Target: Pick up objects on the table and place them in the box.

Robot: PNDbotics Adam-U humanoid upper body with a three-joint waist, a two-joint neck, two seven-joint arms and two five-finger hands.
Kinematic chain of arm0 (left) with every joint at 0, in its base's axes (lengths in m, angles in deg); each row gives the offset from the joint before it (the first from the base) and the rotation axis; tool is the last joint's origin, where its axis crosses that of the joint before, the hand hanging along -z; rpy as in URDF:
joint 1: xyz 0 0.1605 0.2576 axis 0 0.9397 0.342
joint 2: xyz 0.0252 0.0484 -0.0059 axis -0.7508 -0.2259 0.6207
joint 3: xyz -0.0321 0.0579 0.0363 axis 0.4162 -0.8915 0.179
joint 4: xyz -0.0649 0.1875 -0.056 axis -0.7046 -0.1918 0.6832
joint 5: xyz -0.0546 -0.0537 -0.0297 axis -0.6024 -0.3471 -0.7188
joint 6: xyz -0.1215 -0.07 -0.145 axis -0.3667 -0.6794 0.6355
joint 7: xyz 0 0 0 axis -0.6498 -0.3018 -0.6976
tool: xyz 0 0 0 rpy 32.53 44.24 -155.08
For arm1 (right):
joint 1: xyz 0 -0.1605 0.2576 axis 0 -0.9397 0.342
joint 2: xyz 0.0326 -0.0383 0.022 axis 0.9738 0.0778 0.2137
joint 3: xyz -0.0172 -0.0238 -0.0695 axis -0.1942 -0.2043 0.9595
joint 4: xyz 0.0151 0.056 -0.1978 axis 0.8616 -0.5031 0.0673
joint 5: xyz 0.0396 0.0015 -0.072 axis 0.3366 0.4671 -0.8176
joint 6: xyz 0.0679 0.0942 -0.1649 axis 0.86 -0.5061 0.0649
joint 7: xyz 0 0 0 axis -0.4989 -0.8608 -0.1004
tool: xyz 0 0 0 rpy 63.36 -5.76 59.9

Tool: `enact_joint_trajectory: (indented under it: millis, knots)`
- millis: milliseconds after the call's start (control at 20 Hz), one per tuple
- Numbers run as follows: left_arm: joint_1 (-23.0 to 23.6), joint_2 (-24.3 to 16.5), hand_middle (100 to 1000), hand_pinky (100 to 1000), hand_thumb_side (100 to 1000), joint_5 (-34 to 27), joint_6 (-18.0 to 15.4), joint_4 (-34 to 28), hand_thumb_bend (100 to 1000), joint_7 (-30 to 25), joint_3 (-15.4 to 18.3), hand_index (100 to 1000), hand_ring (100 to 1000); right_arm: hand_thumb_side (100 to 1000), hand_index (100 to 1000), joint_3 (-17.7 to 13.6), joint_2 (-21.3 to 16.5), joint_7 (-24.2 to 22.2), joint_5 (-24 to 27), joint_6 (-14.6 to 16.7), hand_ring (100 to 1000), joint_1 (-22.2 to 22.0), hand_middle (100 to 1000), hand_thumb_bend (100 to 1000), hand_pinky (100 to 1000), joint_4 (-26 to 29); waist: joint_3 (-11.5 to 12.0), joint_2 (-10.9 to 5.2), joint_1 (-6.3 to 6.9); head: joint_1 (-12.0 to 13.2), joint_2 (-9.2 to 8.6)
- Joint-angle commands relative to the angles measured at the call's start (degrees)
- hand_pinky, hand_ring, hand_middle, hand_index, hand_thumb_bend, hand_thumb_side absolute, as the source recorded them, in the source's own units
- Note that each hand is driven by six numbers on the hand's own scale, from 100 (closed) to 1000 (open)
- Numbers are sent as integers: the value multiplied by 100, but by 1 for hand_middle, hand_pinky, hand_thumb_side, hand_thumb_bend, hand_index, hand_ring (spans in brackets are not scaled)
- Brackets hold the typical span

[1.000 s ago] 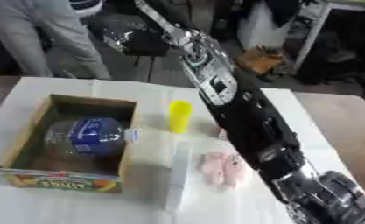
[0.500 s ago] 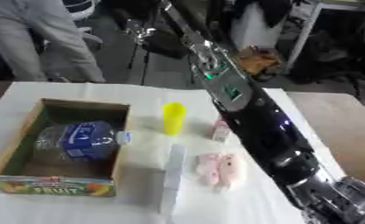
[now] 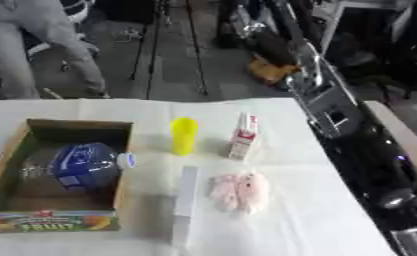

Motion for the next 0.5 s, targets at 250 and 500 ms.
enact_joint_trajectory:
  millis: [250, 500]
  knots:
    - [18, -180, 763, 747, 977, 142, -53, 83, 500, -140, 72, 841, 866, 653, 882, -650, -579, -124, 376, -559, 787, -778, 906, 268, 749, 882, -147, -32, 93, 177, 231]
    - [119, -161, 752, 744, 1000, 178, -125, 131, 513, -311, 63, 834, 862, 606, 860, -842, -600, -425, 322, -929, 763, -1459, 890, 234, 707, 1169, -261, -5, 170, 97, 431]
